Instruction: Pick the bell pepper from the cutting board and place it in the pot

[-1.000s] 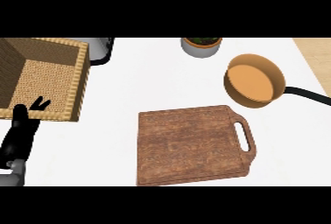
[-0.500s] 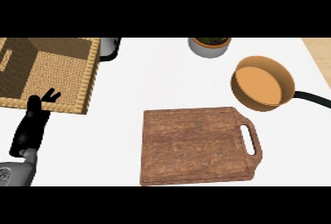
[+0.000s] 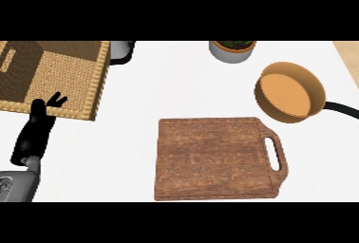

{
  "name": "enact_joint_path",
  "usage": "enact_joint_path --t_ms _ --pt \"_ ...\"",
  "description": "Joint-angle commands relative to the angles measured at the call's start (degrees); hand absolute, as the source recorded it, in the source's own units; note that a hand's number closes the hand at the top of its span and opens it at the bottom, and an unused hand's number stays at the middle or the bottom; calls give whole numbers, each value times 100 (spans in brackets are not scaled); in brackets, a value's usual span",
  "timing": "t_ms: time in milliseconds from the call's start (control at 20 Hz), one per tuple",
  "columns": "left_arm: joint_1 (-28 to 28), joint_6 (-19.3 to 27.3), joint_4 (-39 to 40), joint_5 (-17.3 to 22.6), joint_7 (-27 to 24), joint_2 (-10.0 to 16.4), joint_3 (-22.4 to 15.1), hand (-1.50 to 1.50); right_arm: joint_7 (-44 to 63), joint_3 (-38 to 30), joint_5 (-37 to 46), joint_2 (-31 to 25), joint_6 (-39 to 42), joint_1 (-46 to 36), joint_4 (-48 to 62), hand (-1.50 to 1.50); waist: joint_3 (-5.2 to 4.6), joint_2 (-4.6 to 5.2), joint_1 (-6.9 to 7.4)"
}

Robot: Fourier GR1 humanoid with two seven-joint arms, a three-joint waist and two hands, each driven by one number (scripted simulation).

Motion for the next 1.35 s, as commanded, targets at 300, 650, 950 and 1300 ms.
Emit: enact_joint_path --t_ms 300,650,950,1300 --pt "-85 -20 -202 -125 303 -22 55 0 149 967 328 1450 109 -964 1728 -150 10 -5 -42" --pt "256 -50 -268 -71 46 -115 192 0 -824 452 228 2463 -780 -1069 2648 -150 15 -11 -77" --pt "444 -198 -376 -66 -54 9 268 0 -1094 -453 -108 2724 -1766 -1021 2489 -150 15 -42 -143" --pt "244 48 -287 -305 148 -246 200 0 -1659 -1542 -584 2203 -1879 -623 2676 -150 15 -45 -223"
